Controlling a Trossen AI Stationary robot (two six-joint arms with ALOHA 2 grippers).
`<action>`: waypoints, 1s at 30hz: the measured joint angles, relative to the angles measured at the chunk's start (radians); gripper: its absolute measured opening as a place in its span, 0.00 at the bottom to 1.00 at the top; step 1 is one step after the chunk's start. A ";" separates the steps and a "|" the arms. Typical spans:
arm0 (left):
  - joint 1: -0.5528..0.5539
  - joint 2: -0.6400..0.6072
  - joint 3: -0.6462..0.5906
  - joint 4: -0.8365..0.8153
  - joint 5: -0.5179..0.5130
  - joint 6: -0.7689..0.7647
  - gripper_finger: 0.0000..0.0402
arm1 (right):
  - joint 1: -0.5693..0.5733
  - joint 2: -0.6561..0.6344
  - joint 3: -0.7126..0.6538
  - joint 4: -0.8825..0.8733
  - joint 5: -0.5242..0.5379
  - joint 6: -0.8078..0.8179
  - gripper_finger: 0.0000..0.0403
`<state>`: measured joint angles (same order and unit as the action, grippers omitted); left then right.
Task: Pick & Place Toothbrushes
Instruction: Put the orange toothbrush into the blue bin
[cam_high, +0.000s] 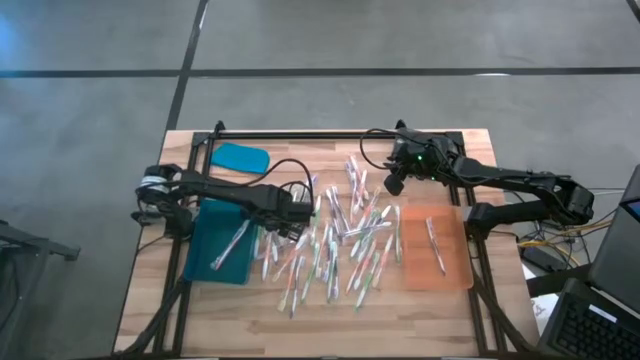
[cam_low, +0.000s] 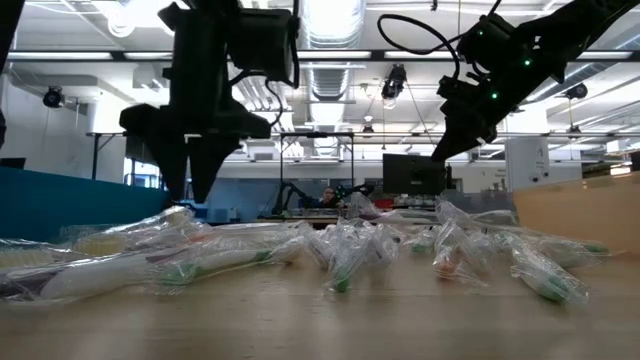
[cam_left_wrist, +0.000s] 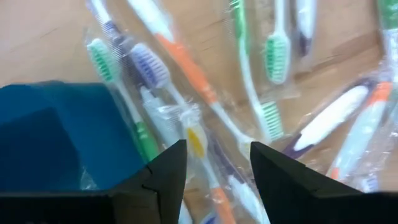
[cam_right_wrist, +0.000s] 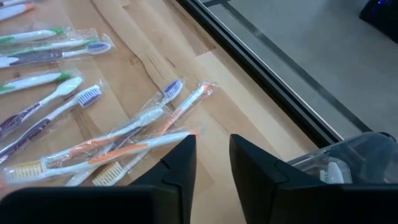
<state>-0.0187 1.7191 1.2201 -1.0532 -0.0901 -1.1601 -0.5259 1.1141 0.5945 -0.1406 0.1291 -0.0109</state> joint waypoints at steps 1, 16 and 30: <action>0.002 0.000 0.000 0.003 0.000 0.002 0.45 | 0.000 0.000 0.000 0.000 0.000 0.000 0.22; 0.007 0.000 -0.065 0.054 0.026 -0.021 0.45 | 0.000 0.000 0.000 -0.001 0.000 -0.001 0.23; 0.021 0.000 -0.108 0.087 0.009 -0.024 0.43 | 0.000 0.000 -0.010 0.000 0.002 -0.017 0.32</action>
<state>0.0020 1.7188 1.1117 -0.9658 -0.0814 -1.1846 -0.5259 1.1137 0.5846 -0.1406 0.1307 -0.0283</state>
